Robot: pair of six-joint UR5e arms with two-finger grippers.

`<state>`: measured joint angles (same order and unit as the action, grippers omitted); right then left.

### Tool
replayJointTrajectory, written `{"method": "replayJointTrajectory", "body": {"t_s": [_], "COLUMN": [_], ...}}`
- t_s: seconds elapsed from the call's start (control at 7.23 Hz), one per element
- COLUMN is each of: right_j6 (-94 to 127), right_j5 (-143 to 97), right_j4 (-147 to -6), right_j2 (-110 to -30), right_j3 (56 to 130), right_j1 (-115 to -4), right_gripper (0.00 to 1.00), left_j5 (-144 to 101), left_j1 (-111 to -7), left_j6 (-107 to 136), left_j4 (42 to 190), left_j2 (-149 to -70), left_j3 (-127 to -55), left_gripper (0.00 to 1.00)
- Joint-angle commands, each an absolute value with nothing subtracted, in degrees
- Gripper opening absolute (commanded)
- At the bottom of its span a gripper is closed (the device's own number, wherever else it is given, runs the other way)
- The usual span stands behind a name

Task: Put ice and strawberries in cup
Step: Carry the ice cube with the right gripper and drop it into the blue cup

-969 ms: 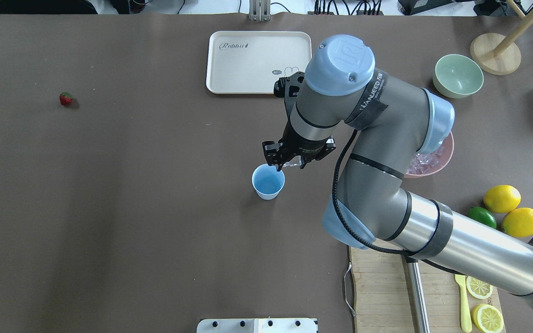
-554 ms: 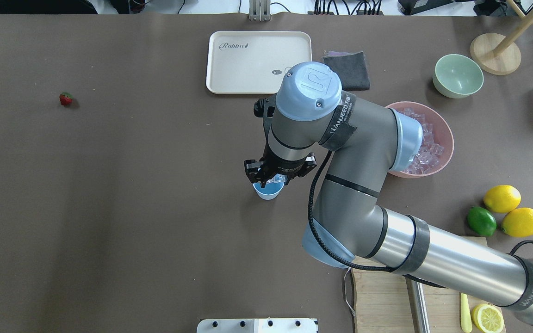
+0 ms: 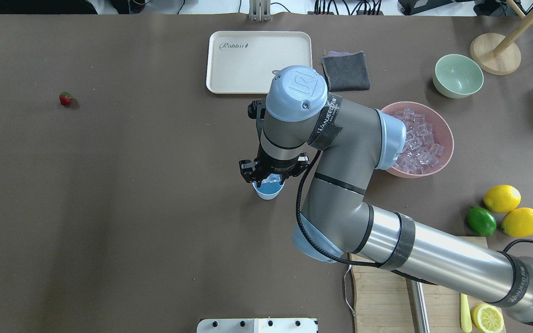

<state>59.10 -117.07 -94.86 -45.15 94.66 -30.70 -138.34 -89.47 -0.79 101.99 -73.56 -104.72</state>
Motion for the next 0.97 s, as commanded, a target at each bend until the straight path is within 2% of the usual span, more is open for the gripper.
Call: {"method": "replayJointTrajectory", "body": {"t_s": [0.0, 0.14, 0.55, 0.83], "right_j6": [59.24, 59.24, 58.63, 53.57], "right_j5": [-117.07, -117.07, -118.3, -120.58], "right_j4": [-94.83, -94.83, -95.01, -95.97], "right_j2": [-45.0, -44.83, -46.13, -55.4], "right_j3": [94.48, 94.48, 96.4, 102.97], "right_j1": [-30.67, -30.67, -33.82, -40.22], "right_gripper": [0.7, 0.74, 0.7, 0.69], "left_j5": [-138.34, -138.34, -138.34, -138.34], "left_j1": [-89.47, -89.47, -89.47, -89.47], "left_j6": [-0.88, -0.79, -0.88, -0.97], "left_j4": [101.95, 101.95, 102.04, 102.3], "left_j2": [-73.56, -73.56, -73.56, -73.56], "left_j3": [-104.59, -104.59, -104.68, -104.76], "left_gripper": [0.98, 0.98, 0.98, 0.98]}}
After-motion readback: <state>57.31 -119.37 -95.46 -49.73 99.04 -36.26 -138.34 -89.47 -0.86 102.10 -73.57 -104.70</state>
